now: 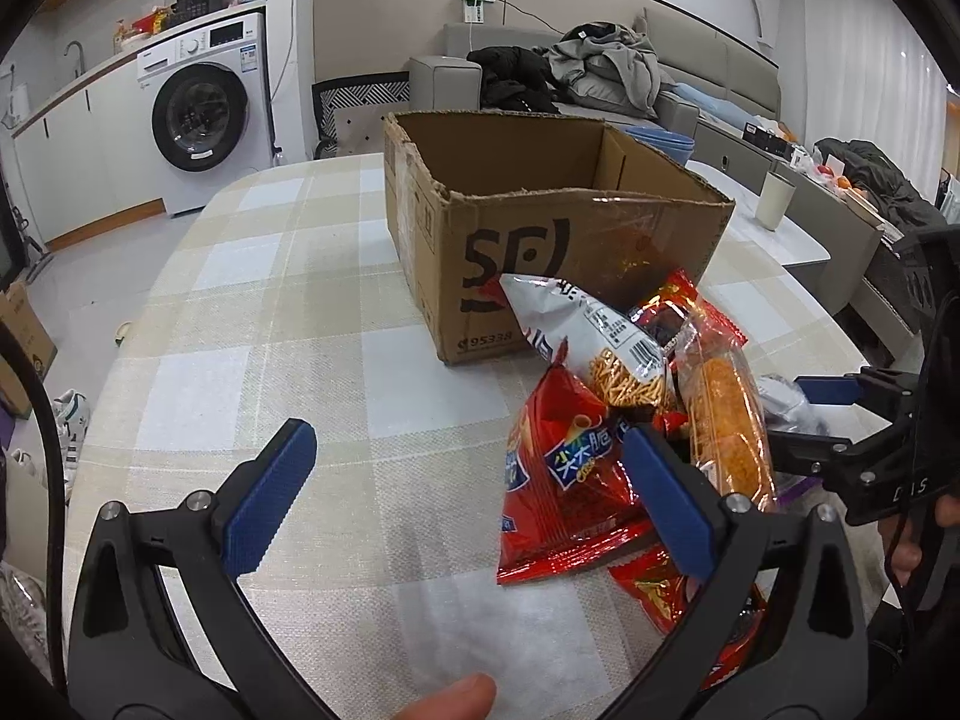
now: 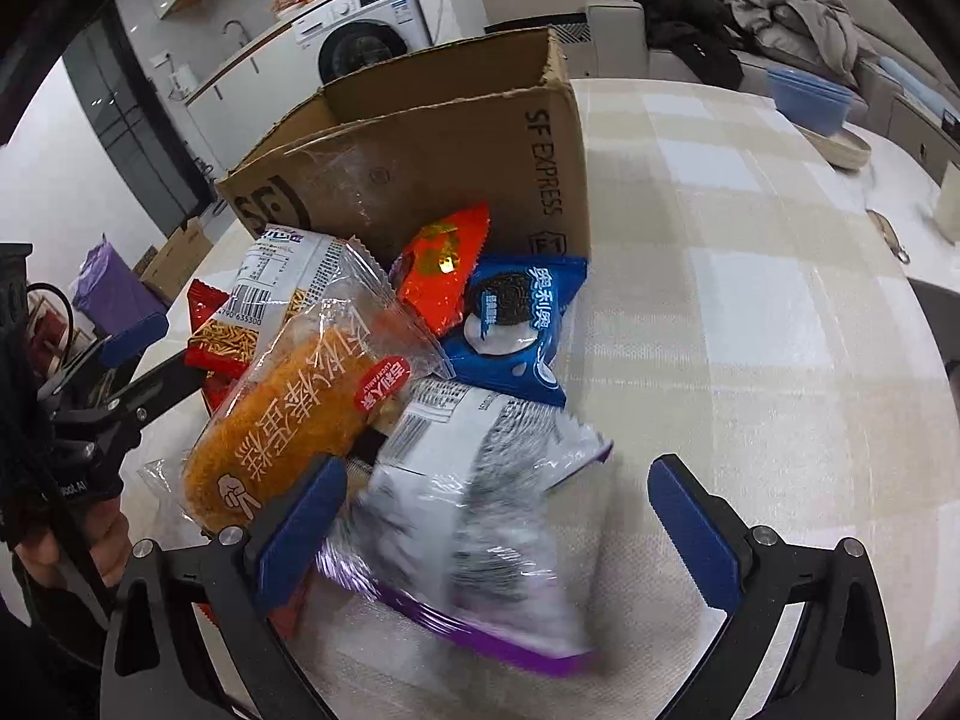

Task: Organize snacks
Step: 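Move both grippers back toward the remaining snack pile, then grasp the white printed bag with the right gripper while the left grasps the red snack bag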

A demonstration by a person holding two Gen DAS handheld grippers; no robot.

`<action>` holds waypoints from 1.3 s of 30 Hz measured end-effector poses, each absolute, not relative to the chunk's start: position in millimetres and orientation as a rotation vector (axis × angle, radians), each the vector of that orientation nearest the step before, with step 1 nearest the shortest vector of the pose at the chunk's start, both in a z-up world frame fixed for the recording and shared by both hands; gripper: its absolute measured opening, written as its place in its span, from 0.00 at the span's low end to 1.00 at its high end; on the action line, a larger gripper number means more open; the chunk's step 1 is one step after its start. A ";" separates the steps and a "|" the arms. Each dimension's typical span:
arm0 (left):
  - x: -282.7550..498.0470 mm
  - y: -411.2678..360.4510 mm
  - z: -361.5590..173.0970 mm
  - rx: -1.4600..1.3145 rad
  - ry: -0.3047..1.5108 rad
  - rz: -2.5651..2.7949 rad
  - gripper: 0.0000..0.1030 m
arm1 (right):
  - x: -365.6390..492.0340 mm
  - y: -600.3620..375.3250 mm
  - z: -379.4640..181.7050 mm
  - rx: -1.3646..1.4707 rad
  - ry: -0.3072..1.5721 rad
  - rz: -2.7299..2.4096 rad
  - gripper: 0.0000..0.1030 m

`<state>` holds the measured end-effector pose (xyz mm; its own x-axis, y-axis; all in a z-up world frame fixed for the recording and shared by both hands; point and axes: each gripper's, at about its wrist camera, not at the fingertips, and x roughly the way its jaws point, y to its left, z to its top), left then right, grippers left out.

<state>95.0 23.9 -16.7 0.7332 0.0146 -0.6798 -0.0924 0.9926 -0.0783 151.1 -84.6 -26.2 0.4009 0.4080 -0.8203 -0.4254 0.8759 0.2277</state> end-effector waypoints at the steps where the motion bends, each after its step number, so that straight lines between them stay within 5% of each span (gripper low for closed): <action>1: 96.6 23.8 -18.8 -0.113 0.751 0.057 0.99 | 150.4 -82.5 -28.9 -0.036 1.040 0.511 1.00; 11: 102.3 20.7 -28.3 -0.117 0.771 0.042 0.99 | 141.1 -77.7 -35.1 -0.090 1.021 0.520 0.91; 15: 104.9 20.0 -30.7 -0.109 0.776 0.046 0.99 | 136.6 -76.7 -32.8 -0.146 1.008 0.533 0.72; 19: 107.5 18.0 -32.5 -0.100 0.773 0.037 0.99 | 133.2 -76.8 -34.0 -0.163 0.969 0.540 0.67; 39: 103.4 12.7 -37.6 -0.113 0.776 -0.004 0.99 | 120.1 -97.0 -17.7 -0.145 0.887 0.547 0.60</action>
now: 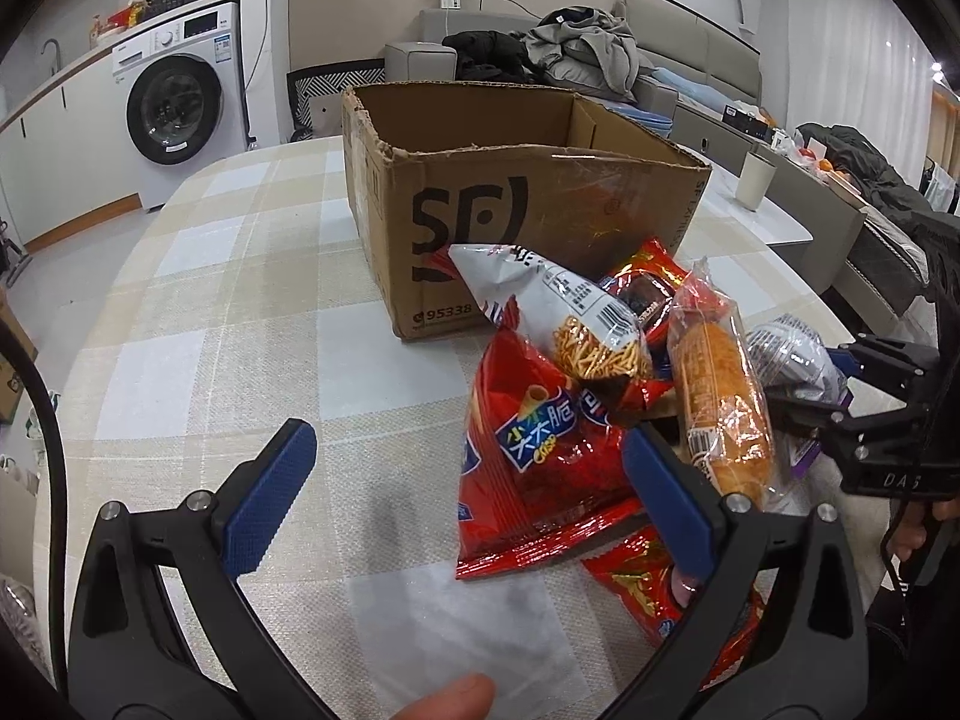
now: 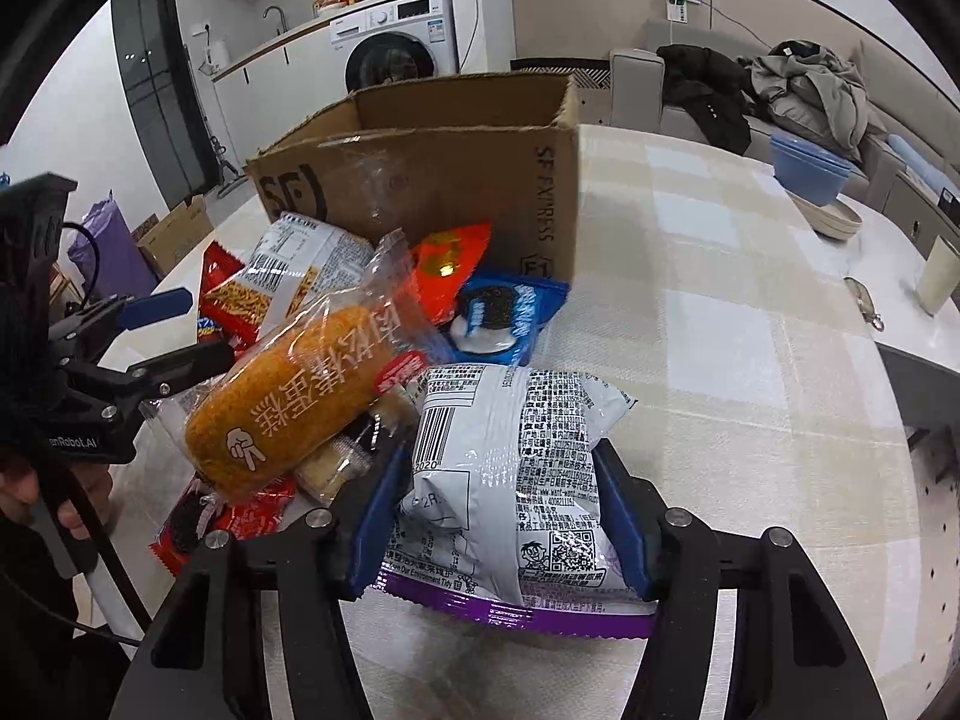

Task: Organize snacks
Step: 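Grasp the white printed bag with the right gripper while the left grasps the red snack bag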

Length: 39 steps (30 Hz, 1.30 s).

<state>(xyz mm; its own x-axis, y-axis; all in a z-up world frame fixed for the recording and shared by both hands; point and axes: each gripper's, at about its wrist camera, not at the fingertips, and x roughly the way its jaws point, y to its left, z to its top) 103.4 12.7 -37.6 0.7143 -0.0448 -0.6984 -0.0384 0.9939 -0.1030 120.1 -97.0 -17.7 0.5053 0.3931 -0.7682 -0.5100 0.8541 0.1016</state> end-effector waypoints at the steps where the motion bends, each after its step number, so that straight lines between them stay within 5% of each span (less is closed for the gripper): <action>1: 102.7 12.5 -38.1 -0.121 0.777 -0.010 0.99 | 119.8 -100.8 -15.8 -0.127 0.878 0.553 0.60; 27: 116.7 14.7 -57.5 -0.218 0.847 -0.084 0.99 | 121.1 -119.7 7.7 0.017 0.773 0.635 0.60; 30: 121.3 15.9 -61.0 -0.271 0.868 -0.142 0.93 | 120.8 -116.9 6.6 0.013 0.778 0.641 0.60; 39: 122.7 -1.0 -59.2 -0.209 0.862 -0.168 0.51 | 119.7 -113.3 6.4 0.005 0.776 0.647 0.60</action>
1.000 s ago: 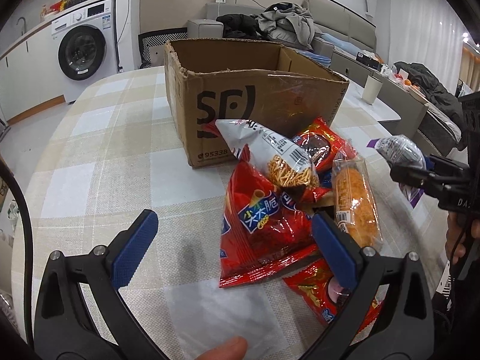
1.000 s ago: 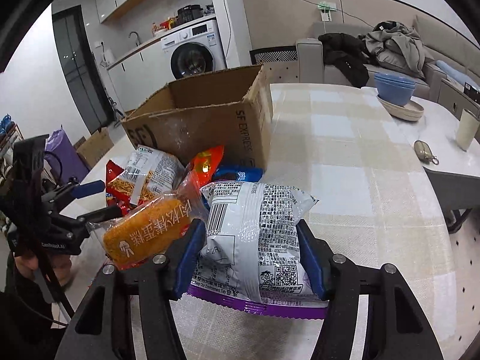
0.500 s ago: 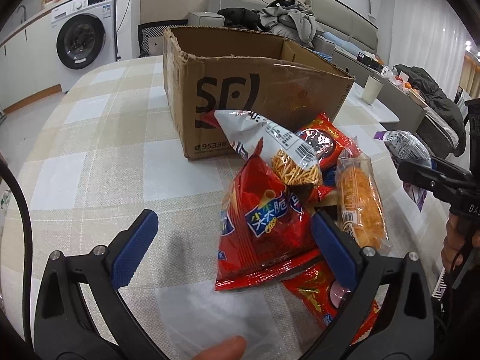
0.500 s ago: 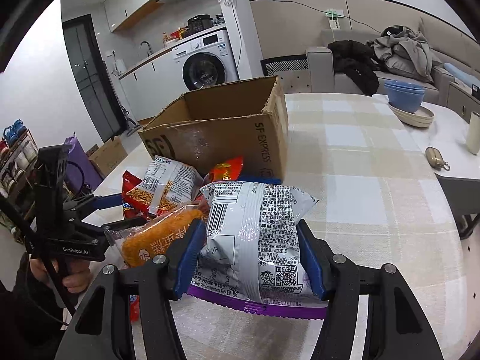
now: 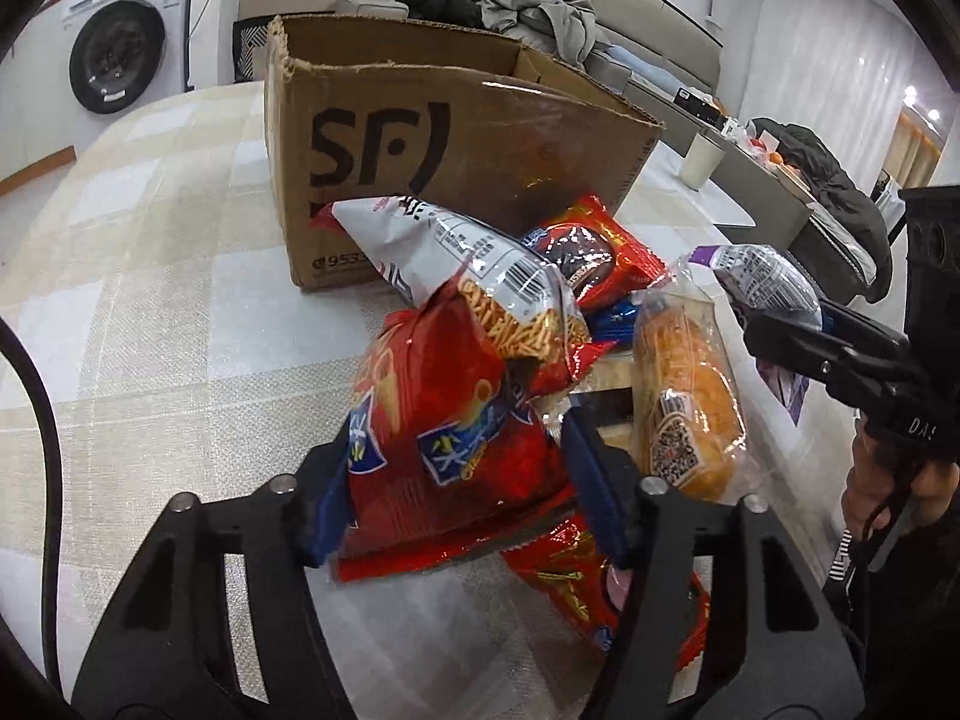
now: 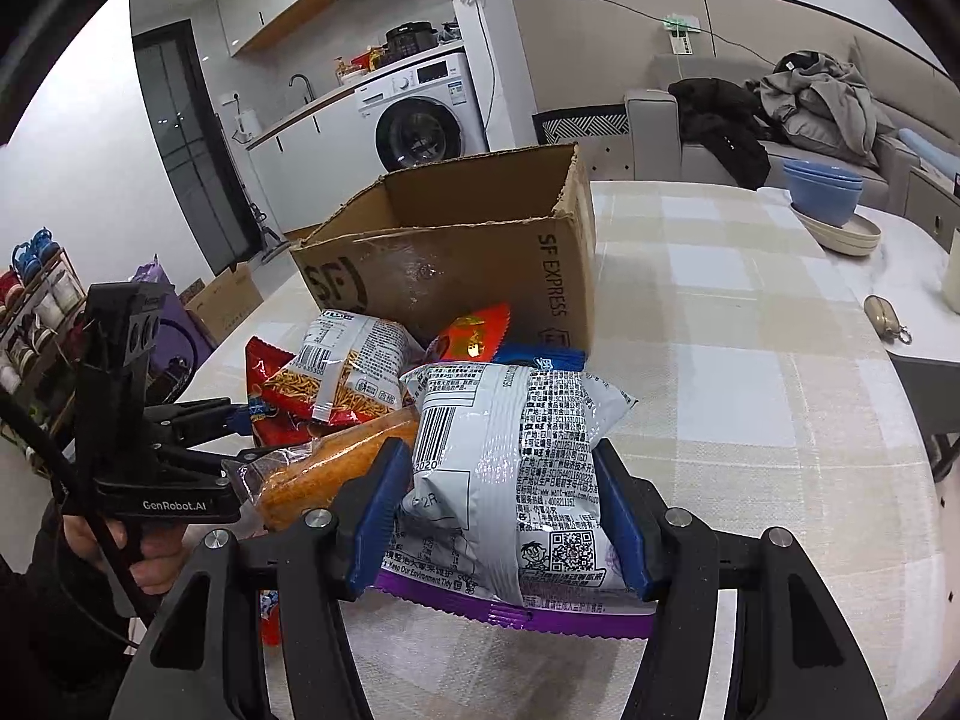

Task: Organize snacks
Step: 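Grasp the white printed bag with the right gripper while the left grasps the red snack bag, then lift the red snack bag with the left gripper and carry it over the box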

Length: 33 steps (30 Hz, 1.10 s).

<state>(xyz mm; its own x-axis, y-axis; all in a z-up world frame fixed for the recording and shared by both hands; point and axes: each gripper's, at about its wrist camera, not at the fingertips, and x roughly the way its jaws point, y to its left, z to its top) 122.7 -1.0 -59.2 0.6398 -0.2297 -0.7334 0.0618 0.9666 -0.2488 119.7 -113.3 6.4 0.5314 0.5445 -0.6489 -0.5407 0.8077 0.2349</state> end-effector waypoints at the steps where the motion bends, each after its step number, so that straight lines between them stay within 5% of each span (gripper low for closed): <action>1: 120.7 -1.6 -59.5 -0.209 0.856 -0.166 0.49 | 119.6 -113.2 7.0 0.007 0.774 0.646 0.60; 7: 109.8 3.2 -54.1 -0.222 0.822 -0.157 0.38 | 118.6 -114.9 10.8 0.018 0.759 0.645 0.60; 33: 56.5 44.0 4.3 -0.213 0.684 -0.085 0.36 | 104.4 -105.3 26.9 -0.041 0.644 0.588 0.60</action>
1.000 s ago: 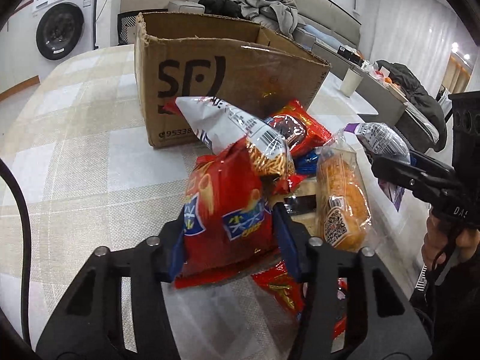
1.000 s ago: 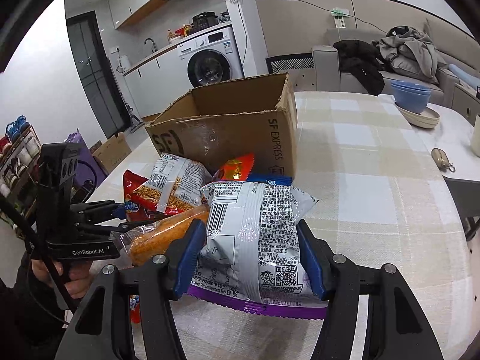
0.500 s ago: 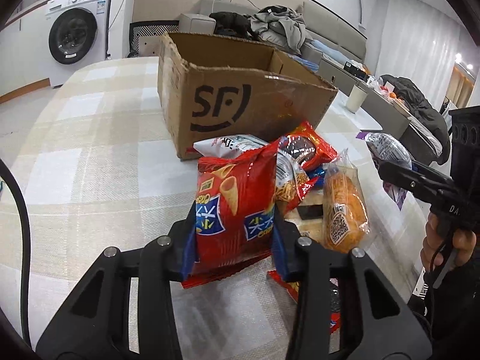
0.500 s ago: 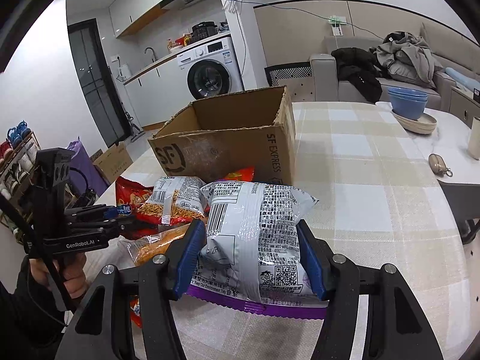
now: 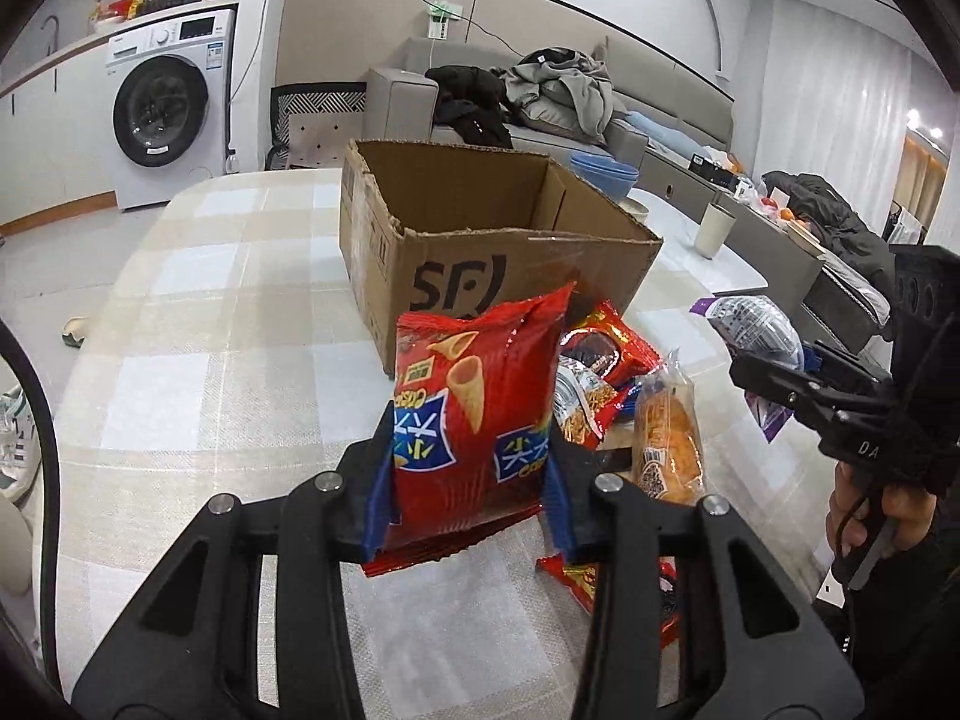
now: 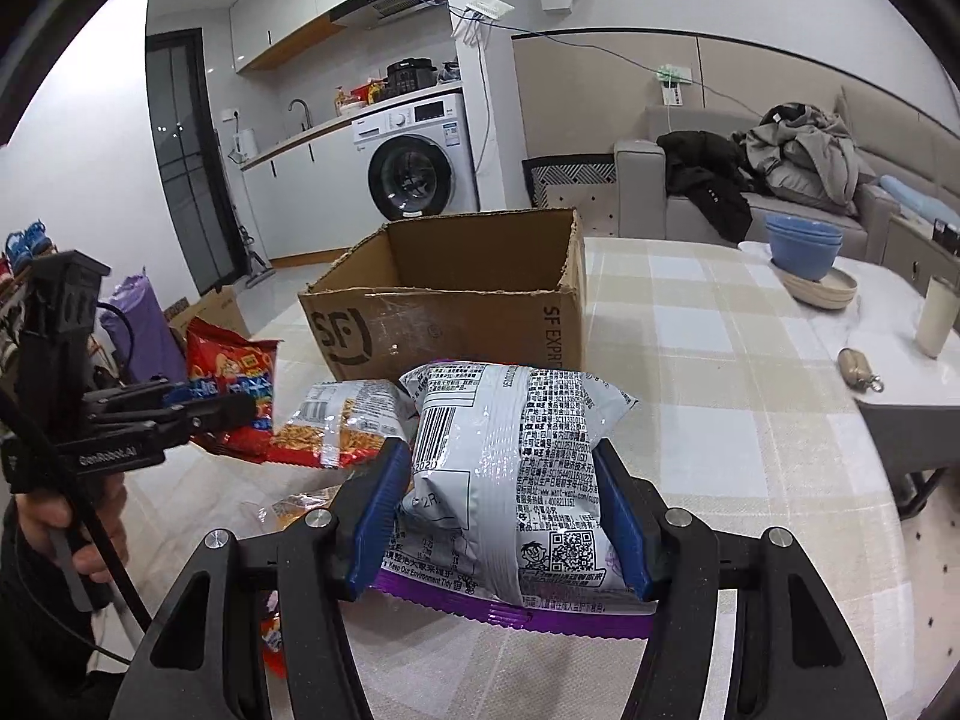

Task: Organize snacks
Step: 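Lift the red snack bag with the left gripper and carry it over the box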

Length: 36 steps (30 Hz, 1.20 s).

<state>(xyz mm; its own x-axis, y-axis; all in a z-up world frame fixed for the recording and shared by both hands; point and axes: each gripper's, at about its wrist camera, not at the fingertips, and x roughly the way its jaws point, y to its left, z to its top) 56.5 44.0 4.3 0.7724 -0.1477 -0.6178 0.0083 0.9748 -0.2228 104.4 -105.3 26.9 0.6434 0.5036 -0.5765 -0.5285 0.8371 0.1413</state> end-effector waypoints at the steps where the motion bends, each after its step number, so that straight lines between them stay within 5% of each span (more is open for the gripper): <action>1: 55.4 43.3 6.8 -0.215 0.681 -0.084 0.36 | 103.7 -103.8 27.9 -0.051 0.641 0.580 0.60; 36: 71.8 24.4 93.9 -0.135 0.578 -0.057 0.36 | 135.3 -64.5 67.3 -0.118 0.546 0.590 0.60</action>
